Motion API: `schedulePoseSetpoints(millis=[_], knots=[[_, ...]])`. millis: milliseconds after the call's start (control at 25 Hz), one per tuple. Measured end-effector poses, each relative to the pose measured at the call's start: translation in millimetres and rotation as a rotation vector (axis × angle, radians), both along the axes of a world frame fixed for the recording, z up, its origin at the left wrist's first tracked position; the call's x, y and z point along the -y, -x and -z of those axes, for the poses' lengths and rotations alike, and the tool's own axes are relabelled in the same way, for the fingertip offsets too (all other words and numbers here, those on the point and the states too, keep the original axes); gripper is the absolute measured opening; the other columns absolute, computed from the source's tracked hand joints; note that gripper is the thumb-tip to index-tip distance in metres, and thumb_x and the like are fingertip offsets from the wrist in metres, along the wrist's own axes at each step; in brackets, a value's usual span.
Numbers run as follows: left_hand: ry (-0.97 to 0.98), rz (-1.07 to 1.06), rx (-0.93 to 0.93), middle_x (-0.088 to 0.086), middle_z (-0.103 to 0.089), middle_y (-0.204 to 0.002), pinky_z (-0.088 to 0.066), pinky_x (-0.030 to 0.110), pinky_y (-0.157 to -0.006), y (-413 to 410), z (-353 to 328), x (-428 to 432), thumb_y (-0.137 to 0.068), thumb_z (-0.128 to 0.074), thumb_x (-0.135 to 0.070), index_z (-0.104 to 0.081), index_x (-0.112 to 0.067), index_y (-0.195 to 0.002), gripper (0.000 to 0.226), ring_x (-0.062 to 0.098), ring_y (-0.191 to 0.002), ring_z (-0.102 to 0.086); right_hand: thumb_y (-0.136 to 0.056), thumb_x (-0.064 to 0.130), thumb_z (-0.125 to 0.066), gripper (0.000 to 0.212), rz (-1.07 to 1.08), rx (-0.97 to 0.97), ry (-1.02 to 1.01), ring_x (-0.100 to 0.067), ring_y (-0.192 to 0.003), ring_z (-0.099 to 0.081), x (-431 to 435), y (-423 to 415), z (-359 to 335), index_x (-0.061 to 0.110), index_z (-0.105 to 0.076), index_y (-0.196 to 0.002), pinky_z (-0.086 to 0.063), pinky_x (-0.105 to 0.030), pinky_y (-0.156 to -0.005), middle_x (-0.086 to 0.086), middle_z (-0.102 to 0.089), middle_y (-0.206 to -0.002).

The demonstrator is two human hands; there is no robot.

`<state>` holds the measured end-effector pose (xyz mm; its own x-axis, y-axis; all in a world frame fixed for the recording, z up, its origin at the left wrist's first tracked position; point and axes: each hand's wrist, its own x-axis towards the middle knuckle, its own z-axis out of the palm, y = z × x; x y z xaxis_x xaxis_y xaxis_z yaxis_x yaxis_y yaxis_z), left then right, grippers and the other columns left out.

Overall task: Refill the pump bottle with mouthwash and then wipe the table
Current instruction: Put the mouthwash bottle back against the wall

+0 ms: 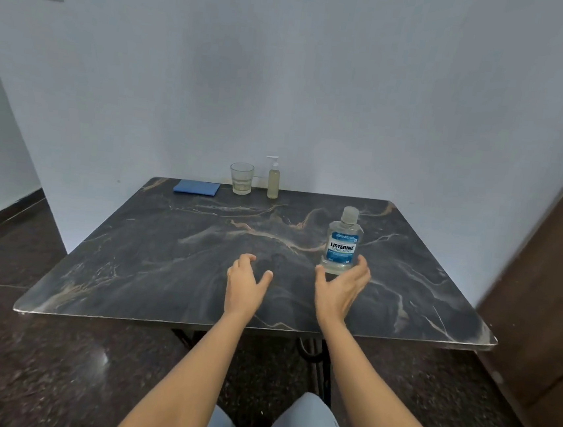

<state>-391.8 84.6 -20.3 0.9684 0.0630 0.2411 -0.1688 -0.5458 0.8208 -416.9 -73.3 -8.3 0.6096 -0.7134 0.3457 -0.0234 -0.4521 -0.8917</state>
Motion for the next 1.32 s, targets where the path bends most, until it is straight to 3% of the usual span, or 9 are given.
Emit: schedulePoseSetpoints(millis=[280, 480, 680, 840, 1120, 1320], knots=[[0.016, 0.009, -0.012, 0.005, -0.051, -0.128, -0.040, 0.034, -0.098, -17.1, -4.4, -4.1, -0.091, -0.062, -0.031, -0.047, -0.013, -0.128, 0.044, 0.023, -0.126, -0.042, -0.067, 0.030, -0.085, 0.108, 0.045, -0.187, -0.029, -0.036, -0.136, -0.032, 33.0, -49.2, -8.6, 0.003, -0.016, -0.147, -0.032, -0.048, -0.111, -0.020, -0.029, -0.148], [-0.026, 0.007, -0.014, 0.005, -0.050, -0.130, -0.038, 0.031, -0.098, -50.9, -4.9, -12.1, -0.091, -0.061, -0.033, -0.048, -0.012, -0.129, 0.045, 0.021, -0.126, -0.042, -0.071, 0.024, -0.081, 0.083, 0.041, -0.155, 0.034, -0.033, -0.118, -0.050, 38.1, -80.8, 7.6, 0.004, -0.033, -0.135, -0.045, -0.045, -0.100, -0.016, -0.048, -0.128], [-0.039, -0.026, 0.006, 0.005, -0.052, -0.128, -0.037, 0.032, -0.096, -125.2, -12.8, -19.2, -0.091, -0.061, -0.032, -0.050, -0.012, -0.125, 0.041, 0.022, -0.124, -0.043, -0.069, 0.023, -0.078, 0.075, -0.008, -0.029, -0.015, -0.026, -0.110, -0.054, 56.5, -153.6, -8.0, 0.009, -0.036, -0.130, -0.050, -0.045, -0.094, -0.009, -0.052, -0.120], [-0.063, -0.014, 0.044, 0.005, -0.053, -0.129, -0.036, 0.027, -0.093, -208.9, -11.0, -13.6, -0.091, -0.062, -0.032, -0.049, -0.011, -0.129, 0.045, 0.021, -0.124, -0.044, -0.069, 0.024, -0.076, 0.069, -0.038, -0.030, 0.029, -0.024, -0.101, -0.057, 68.6, -241.3, -25.6, 0.011, -0.039, -0.125, -0.051, -0.037, -0.084, -0.006, -0.054, -0.114], [-0.119, -0.098, 0.065, 0.010, -0.054, -0.127, -0.041, 0.037, -0.094, -330.1, 20.7, -6.5, -0.091, -0.061, -0.035, -0.050, -0.009, -0.128, 0.046, 0.026, -0.121, -0.048, -0.077, 0.020, -0.074, 0.070, -0.122, -0.059, 0.094, -0.029, -0.112, -0.051, 80.7, -378.2, -6.2, 0.006, -0.033, -0.132, -0.050, -0.042, -0.094, -0.013, -0.047, -0.124], [-0.187, -0.159, 0.089, 0.012, -0.057, -0.122, -0.041, 0.042, -0.093, -359.1, 36.1, 3.4, -0.092, -0.058, -0.035, -0.052, -0.008, -0.125, 0.044, 0.031, -0.118, -0.048, -0.077, 0.023, -0.071, 0.069, -0.115, -0.131, 0.181, -0.034, -0.111, -0.051, 87.6, -422.5, 4.7, 0.002, -0.032, -0.129, -0.049, -0.046, -0.093, -0.016, -0.045, -0.124]])
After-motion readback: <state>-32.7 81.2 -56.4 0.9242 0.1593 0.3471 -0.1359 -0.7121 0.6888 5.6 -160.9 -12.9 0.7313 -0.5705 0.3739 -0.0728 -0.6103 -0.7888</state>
